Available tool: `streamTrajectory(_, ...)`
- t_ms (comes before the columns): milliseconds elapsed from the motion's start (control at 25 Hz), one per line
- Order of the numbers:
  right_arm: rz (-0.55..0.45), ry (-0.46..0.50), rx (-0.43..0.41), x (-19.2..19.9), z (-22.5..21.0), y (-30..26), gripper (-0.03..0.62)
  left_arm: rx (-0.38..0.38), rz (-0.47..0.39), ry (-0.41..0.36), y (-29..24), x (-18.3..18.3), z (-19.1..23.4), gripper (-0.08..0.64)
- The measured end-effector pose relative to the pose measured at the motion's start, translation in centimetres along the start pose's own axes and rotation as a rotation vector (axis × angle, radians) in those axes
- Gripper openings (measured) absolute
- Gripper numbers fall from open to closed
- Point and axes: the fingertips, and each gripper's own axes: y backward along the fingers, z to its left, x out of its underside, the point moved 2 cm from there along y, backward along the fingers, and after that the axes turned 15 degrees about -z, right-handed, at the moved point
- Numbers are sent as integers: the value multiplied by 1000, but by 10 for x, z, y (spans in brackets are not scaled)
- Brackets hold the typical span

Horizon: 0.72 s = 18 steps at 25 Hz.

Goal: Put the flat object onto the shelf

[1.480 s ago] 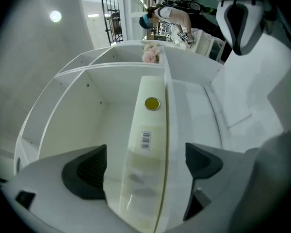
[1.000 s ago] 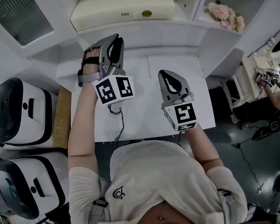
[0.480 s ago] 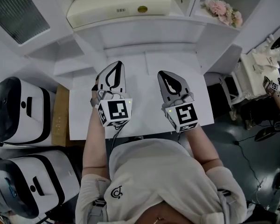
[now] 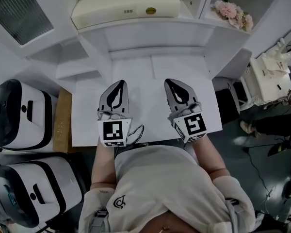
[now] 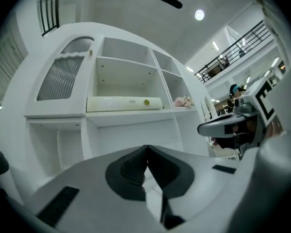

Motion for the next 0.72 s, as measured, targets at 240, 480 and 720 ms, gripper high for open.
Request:
streamTrajectory(240, -70, -3, 32, -12, 1, -3, 6, 24, -30, 58, 7, -8, 1, 11)
streamTrajectory(480, -53, 15, 21, -10, 4, -9, 6, 42, -25, 51, 6, -7, 2, 11)
streamTrajectory(720, -42, 28, -8, -8, 11, -15, 6, 149, -13, 123, 2, -1, -5, 11)
